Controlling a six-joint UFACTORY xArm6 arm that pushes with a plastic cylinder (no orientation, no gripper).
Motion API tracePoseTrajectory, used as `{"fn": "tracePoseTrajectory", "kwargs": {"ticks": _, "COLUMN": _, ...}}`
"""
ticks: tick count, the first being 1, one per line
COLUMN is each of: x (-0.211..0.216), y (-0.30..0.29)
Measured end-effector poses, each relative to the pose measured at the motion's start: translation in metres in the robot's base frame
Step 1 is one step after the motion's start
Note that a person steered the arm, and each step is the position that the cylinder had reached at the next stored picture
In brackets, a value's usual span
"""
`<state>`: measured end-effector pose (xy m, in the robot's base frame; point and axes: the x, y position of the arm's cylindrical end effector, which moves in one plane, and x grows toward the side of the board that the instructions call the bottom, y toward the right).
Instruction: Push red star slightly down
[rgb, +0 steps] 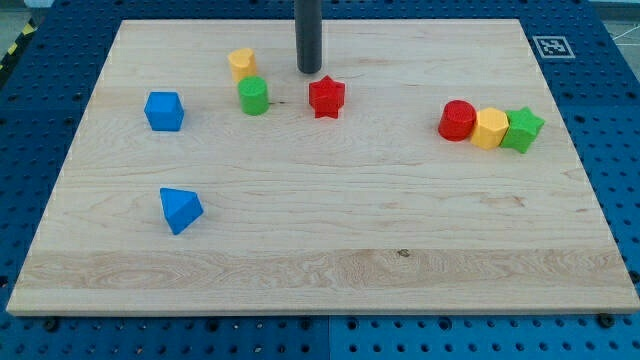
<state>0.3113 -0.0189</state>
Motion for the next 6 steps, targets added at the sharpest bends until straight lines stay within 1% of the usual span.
{"fn": "tracePoseTrajectory", "kwargs": {"ticks": 1, "x": 0.062, "y": 0.001}}
{"fn": "tracePoseTrajectory", "kwargs": {"ticks": 2, "x": 0.075, "y": 0.001}}
{"fn": "tracePoseTrajectory", "kwargs": {"ticks": 3, "x": 0.122, "y": 0.002}}
{"fn": "tracePoseTrajectory", "kwargs": {"ticks": 4, "x": 0.100, "y": -0.002}}
{"fn": "tracePoseTrajectory", "kwargs": {"ticks": 5, "x": 0.049, "y": -0.012}}
{"fn": "tracePoseTrajectory", "kwargs": {"ticks": 6, "x": 0.035, "y": -0.011}}
